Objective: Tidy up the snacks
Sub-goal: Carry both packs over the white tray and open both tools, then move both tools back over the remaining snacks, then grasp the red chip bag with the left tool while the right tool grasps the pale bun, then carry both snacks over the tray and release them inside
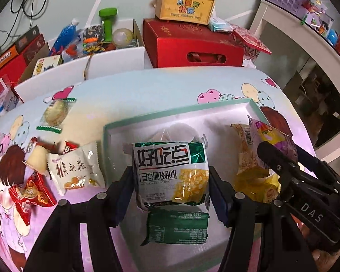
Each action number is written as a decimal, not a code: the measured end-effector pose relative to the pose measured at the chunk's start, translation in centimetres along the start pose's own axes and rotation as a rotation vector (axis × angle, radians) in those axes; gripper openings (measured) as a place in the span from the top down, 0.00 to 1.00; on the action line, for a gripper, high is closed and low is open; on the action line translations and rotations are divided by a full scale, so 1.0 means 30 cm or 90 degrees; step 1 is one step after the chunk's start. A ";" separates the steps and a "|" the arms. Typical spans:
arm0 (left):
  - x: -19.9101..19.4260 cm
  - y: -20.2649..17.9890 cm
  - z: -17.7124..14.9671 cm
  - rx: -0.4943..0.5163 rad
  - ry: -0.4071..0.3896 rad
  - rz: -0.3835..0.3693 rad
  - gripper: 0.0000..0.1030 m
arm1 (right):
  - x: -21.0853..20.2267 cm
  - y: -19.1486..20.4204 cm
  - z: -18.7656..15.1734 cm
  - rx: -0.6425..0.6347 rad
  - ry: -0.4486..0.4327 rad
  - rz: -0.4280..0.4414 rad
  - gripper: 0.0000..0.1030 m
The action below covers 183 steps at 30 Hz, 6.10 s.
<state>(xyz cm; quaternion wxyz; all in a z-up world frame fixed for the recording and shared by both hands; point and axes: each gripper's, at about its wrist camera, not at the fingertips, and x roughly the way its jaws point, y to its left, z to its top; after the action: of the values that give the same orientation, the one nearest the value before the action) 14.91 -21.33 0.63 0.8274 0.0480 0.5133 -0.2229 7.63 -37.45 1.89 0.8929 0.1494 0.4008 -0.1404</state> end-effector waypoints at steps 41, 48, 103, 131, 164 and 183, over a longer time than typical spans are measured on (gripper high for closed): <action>-0.210 0.576 -0.162 -0.242 -0.056 0.163 0.18 | -0.042 0.188 -0.002 -0.037 -0.033 0.096 0.00; -0.244 0.740 -0.232 -0.327 -0.066 0.174 0.18 | -0.045 0.371 -0.036 -0.118 -0.030 0.140 0.00; -0.050 0.962 -0.282 -0.442 -0.057 0.043 0.35 | 0.251 1.009 -0.136 -0.445 0.068 0.239 0.20; -0.124 0.951 -0.267 -0.434 -0.098 0.018 0.53 | 0.224 0.999 -0.164 -0.399 0.071 0.269 0.49; -0.217 0.288 -0.029 -0.113 -0.151 -0.060 0.53 | -0.067 0.263 0.052 -0.068 -0.043 0.095 0.49; 0.083 -0.049 0.130 0.017 -0.026 -0.064 0.52 | 0.258 0.015 0.213 -0.054 0.130 0.055 0.49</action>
<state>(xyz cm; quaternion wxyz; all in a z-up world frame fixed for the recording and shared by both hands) 18.45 -24.66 0.51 0.8248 0.0286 0.4947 -0.2724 17.05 -40.49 0.16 0.8582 0.1420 0.4885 -0.0689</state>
